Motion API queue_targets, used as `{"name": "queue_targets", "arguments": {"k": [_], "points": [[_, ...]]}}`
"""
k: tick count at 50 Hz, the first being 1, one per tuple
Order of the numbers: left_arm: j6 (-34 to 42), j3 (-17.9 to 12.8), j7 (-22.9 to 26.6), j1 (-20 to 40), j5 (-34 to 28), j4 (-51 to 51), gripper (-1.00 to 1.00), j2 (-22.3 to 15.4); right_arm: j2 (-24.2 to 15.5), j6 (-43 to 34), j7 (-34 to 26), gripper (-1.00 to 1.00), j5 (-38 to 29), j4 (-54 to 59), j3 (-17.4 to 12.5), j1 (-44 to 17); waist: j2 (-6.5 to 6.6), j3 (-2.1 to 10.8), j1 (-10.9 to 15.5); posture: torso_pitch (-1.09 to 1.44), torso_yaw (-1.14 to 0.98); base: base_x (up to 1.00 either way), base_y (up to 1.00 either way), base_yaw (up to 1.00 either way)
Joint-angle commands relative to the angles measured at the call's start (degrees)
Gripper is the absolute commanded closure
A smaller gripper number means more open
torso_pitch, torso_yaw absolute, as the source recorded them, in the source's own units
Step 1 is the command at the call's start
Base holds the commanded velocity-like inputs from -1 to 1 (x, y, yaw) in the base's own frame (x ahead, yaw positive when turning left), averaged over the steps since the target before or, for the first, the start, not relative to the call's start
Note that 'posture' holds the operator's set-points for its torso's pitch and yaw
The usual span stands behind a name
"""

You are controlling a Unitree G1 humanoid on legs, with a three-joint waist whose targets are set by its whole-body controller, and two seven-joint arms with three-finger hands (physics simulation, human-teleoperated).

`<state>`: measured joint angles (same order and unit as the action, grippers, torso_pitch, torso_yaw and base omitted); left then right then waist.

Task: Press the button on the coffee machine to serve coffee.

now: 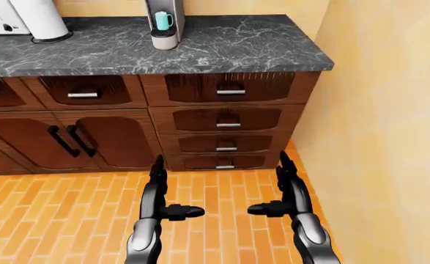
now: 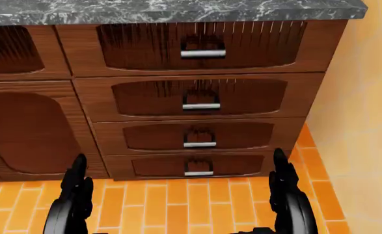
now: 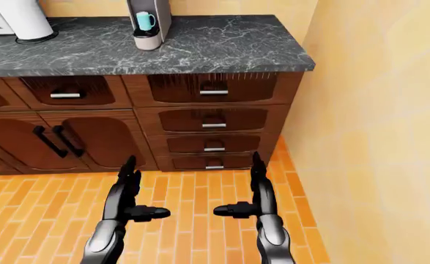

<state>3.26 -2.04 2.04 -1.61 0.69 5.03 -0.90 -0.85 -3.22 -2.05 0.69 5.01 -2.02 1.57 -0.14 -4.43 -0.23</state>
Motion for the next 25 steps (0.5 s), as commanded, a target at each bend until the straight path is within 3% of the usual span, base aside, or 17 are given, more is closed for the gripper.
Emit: {"name": "queue_targets", "arguments": {"k": [1, 3, 4, 5, 7, 8, 20, 25], "points": [[-5.26, -0.13, -0.74, 1.98, -0.66, -3.13, -1.0, -0.18, -0.46, 4.0, -0.43, -1.0, 0.34, -4.38, -0.3, -1.57, -0.45, 0.05, -0.12, 0.0, 0.0, 0.0, 0.0, 0.0], [-4.93, -0.12, -0.83, 1.98, -0.74, -3.43, -1.0, -0.21, -0.42, 3.88, -0.54, -1.0, 0.19, -4.47, -0.2, -1.6, -0.09, 3.52, 0.38, 0.0, 0.0, 0.0, 0.0, 0.0], [-4.72, -0.15, -0.65, 1.92, -0.45, -3.55, -1.0, -0.18, -0.26, 2.35, -0.39, -1.0, 0.07, -6.35, 0.06, -1.28, -0.11, 2.98, 0.38, 0.0, 0.0, 0.0, 0.0, 0.0], [-4.45, -0.07, -0.52, 1.76, -0.37, -4.05, -1.0, -0.18, -0.25, 2.42, -0.43, -1.0, 0.03, -6.3, 0.06, -1.26, -0.39, 1.03, 0.34, 0.0, 0.0, 0.0, 0.0, 0.0], [-3.66, 0.08, -0.47, 1.34, -0.38, -5.26, -1.0, -0.1, -0.37, 3.69, -0.7, -1.0, 0.04, -5.03, -0.13, -1.25, -0.43, 3.95, 0.35, 0.0, 0.0, 0.0, 0.0, 0.0], [-4.29, -0.02, -0.5, 1.62, -0.39, -4.37, -1.0, -0.11, -0.27, 2.6, -0.56, -1.0, -0.05, -6.16, 0.02, -1.23, -0.43, 4.23, 0.33, 0.0, 0.0, 0.0, 0.0, 0.0], [-5.38, -0.07, -0.73, 2.14, -0.87, -3.06, -1.0, -0.26, -0.42, 3.0, -0.38, -1.0, -0.74, -5.81, -0.29, -1.07, -0.25, 4.96, 0.42, 0.0, 0.0, 0.0, 0.0, 0.0], [-2.17, -0.09, -0.83, 2.47, -1.13, -6.08, -1.0, -0.41, -0.3, 0.81, 0.15, -1.0, -1.34, -8.93, -0.06, -0.22, -0.23, 5.24, 0.43, 0.0, 0.0, 0.0, 0.0, 0.0]]}}
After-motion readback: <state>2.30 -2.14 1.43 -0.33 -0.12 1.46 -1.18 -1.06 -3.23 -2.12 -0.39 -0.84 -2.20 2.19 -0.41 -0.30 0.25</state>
